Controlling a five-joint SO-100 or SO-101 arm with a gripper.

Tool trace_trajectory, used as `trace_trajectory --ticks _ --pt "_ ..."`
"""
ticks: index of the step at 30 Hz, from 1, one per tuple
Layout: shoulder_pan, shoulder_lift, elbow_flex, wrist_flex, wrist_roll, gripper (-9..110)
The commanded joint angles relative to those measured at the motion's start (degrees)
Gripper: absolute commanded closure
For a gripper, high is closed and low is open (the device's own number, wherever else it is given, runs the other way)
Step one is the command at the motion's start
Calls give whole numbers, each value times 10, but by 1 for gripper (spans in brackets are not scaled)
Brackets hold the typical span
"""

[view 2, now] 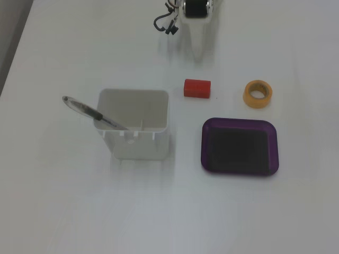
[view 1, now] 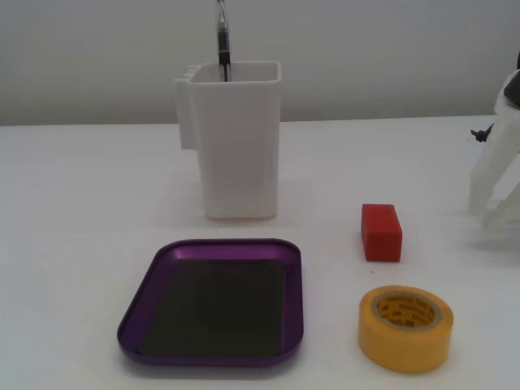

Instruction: Grab up the yellow tape and put it in the box.

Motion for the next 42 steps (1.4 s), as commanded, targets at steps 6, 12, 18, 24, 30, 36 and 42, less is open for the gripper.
trace_trajectory --ticks 6,12,18,24,30,36,42 --pt "-6 54 5 -4 4 102" --pt "-6 54 5 -4 4 102" --pt "-6 54 1 -4 3 102" --pt "-4 47 -27 -5 3 102" --pt "-4 45 -105 -5 3 102" --pt "-3 44 -113 -25 -25 102" --pt "64 -2 -115 -93 -86 102"
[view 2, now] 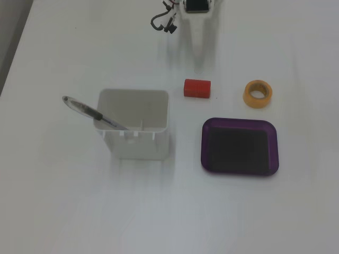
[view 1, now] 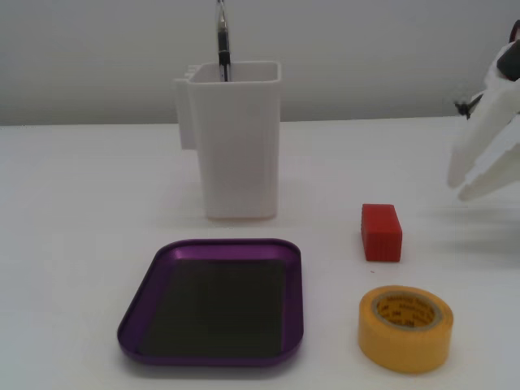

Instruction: Grab up the yellow tape and put it in the box.

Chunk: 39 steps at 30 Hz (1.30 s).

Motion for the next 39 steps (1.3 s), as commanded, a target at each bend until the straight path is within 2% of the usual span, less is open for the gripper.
trace_trajectory --ticks 1,8,11,16,21,26,39 --pt "32 -26 -28 -45 -30 102" --pt "39 -292 -198 -78 -70 94" --pt "26 -432 -307 -25 -73 93" --pt "-81 -623 -482 98 -127 89" --pt "-198 -756 -593 150 -127 86" --pt "-255 -832 -630 145 -127 85" --pt "-254 -946 -633 54 -107 85"
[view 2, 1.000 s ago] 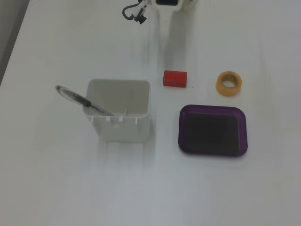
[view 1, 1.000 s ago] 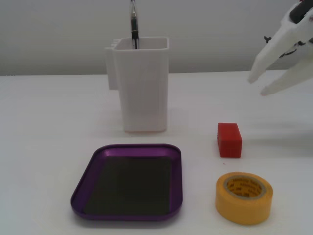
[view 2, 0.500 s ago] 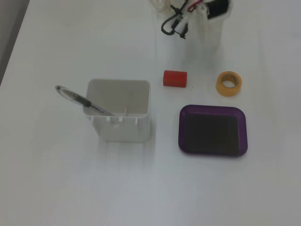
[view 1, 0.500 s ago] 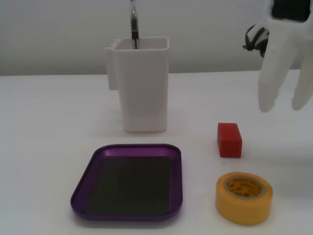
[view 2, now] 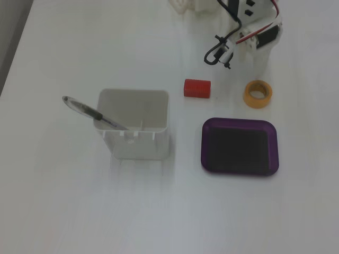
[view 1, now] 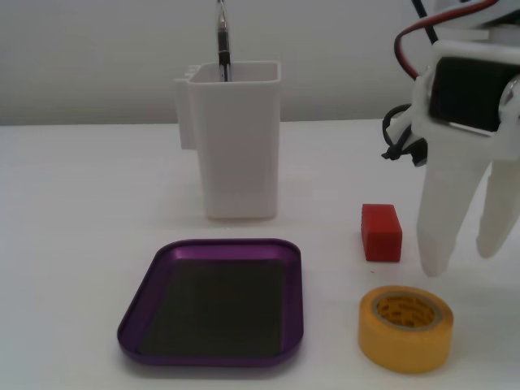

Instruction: Grab up the yellow tape and put it in the box.

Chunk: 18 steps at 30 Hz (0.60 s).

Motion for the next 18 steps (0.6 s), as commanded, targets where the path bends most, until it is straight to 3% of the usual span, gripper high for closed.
trace_trajectory --ticks 1,18 --pt "-4 -13 -23 -16 5 85" --pt "-7 -101 -53 -51 6 85"
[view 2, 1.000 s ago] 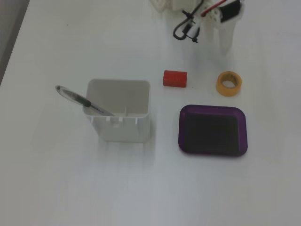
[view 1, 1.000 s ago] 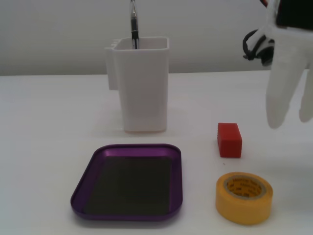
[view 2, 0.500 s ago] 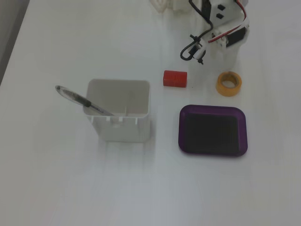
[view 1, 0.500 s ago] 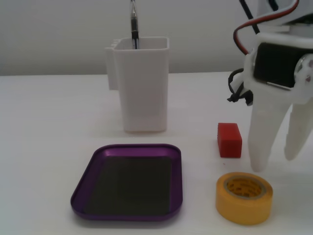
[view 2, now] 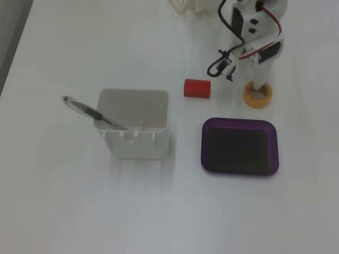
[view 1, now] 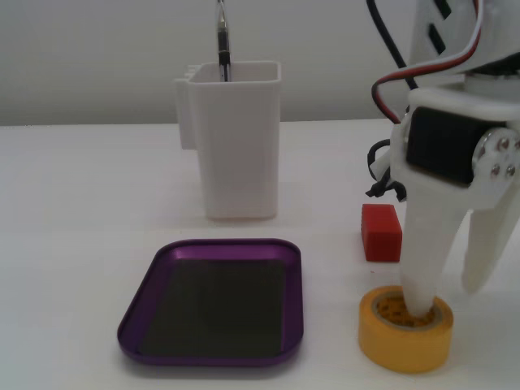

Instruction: Grab up the yellow tape and put it in the box.

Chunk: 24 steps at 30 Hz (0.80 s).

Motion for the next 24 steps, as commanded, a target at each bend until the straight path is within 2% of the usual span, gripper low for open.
trace_trajectory --ticks 1,7,12,17,24 --pt "-3 -15 -21 -18 4 85" --pt "-4 -57 -21 -31 3 87" --pt "-4 -59 -22 -38 3 103" --pt "1 -57 -69 -18 3 102" --pt "1 -57 -211 104 4 102"
